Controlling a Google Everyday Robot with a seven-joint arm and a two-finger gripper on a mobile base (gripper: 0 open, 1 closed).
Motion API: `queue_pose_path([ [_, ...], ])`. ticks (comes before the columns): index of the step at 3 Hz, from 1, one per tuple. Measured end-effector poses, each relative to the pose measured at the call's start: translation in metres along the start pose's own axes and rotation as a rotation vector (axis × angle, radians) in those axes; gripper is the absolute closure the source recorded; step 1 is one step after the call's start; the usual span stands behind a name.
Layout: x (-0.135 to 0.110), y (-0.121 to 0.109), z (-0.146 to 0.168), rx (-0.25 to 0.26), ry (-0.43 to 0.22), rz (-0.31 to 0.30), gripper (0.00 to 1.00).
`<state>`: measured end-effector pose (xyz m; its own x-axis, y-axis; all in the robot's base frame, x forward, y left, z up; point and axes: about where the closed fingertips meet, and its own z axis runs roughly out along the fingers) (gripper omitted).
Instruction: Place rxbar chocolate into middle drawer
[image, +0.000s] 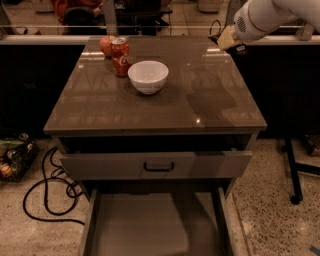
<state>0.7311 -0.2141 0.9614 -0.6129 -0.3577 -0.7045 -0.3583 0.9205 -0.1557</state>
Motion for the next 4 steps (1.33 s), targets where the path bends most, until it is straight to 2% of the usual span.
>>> queue_pose_path([
  [2,0.031,0.046,-0.04,-0.084,-0.018,-0.215,1.0],
  [3,0.031,0.046,-0.04,-0.084,-0.019,-0.214,1.0],
  [4,0.031,0.051,-0.042,-0.174,-0.05,-0.228,1.0],
])
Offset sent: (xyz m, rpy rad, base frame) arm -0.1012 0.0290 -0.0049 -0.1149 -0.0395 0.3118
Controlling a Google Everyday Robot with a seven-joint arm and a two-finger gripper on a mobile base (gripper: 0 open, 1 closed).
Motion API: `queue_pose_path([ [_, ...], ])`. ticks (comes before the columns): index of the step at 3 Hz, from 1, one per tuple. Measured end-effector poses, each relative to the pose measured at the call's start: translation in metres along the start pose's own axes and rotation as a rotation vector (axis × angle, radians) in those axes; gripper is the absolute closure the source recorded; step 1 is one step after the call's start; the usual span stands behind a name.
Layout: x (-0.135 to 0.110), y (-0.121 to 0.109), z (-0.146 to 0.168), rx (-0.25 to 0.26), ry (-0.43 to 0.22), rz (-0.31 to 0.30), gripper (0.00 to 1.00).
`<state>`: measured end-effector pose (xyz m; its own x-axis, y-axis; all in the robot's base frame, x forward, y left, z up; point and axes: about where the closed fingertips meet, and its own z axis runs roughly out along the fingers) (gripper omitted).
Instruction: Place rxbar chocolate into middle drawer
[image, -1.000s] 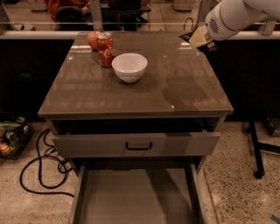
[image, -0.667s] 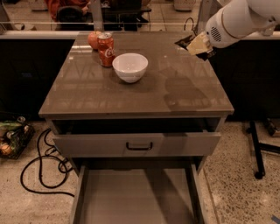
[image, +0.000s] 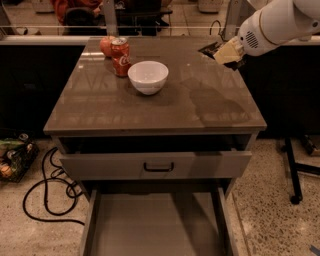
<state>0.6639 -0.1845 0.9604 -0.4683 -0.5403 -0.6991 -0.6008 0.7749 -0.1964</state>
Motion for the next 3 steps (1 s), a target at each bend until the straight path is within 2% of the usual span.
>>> queue_pose_path([
  [1,0.001,0.018,-0.022,-0.136,-0.08,-0.036,1.0],
  [2,0.014,0.053,-0.052,-0.274,-0.149,-0.11,1.0],
  [3,0.051,0.083,-0.07,-0.331,-0.164,-0.199,1.0],
])
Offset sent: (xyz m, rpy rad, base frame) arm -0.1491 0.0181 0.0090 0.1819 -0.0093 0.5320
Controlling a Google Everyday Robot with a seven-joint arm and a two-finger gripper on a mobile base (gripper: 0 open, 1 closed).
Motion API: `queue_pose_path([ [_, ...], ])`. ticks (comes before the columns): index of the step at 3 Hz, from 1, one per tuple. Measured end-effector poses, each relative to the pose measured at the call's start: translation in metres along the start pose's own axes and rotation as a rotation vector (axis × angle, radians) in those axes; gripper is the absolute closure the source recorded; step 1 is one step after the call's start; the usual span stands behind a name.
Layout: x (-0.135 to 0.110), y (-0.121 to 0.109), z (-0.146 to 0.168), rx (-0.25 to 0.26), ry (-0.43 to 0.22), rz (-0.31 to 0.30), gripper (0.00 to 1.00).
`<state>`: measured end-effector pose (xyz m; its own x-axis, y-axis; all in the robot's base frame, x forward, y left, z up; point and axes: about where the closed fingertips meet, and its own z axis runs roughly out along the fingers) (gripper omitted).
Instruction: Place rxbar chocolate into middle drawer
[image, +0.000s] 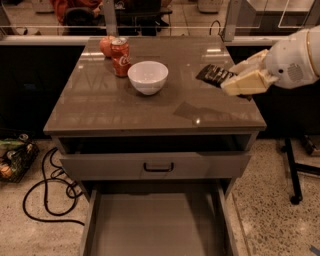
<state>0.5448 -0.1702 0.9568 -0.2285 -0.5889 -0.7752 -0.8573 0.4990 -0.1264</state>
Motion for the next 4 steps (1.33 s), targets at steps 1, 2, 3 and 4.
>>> queue_pose_path([
  [1,0.045,0.031,0.002,-0.021,0.015,-0.046,1.0],
  [2,0.087,0.055,0.004,-0.059,0.041,-0.074,1.0],
  [3,0.116,0.075,0.002,-0.112,0.053,-0.096,1.0],
  [4,0.141,0.097,-0.003,-0.187,0.072,-0.11,1.0],
])
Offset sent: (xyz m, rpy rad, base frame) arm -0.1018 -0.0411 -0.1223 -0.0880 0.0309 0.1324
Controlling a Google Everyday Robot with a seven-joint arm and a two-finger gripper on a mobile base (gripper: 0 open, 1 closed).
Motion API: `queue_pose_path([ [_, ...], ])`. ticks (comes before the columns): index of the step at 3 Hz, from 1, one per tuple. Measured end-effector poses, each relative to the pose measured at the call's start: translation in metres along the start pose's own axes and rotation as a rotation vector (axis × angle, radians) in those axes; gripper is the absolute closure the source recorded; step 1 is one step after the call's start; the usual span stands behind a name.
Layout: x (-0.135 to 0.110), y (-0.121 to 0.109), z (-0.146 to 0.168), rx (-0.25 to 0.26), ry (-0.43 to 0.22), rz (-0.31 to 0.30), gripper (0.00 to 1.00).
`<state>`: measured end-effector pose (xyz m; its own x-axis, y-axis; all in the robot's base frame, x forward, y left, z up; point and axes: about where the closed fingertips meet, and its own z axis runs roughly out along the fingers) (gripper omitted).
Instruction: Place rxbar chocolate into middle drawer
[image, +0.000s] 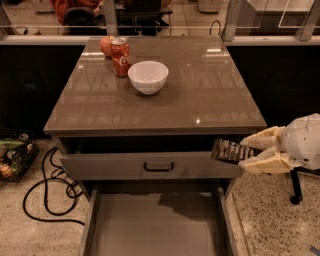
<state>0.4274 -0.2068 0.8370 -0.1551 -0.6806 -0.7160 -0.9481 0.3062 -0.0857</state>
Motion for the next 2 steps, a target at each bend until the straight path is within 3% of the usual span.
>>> queue_pose_path([
  [1,-0.001,0.001,0.003,-0.004,0.007,-0.01,1.0],
  [2,0.013,0.017,0.029,-0.043,0.036,-0.042,1.0],
])
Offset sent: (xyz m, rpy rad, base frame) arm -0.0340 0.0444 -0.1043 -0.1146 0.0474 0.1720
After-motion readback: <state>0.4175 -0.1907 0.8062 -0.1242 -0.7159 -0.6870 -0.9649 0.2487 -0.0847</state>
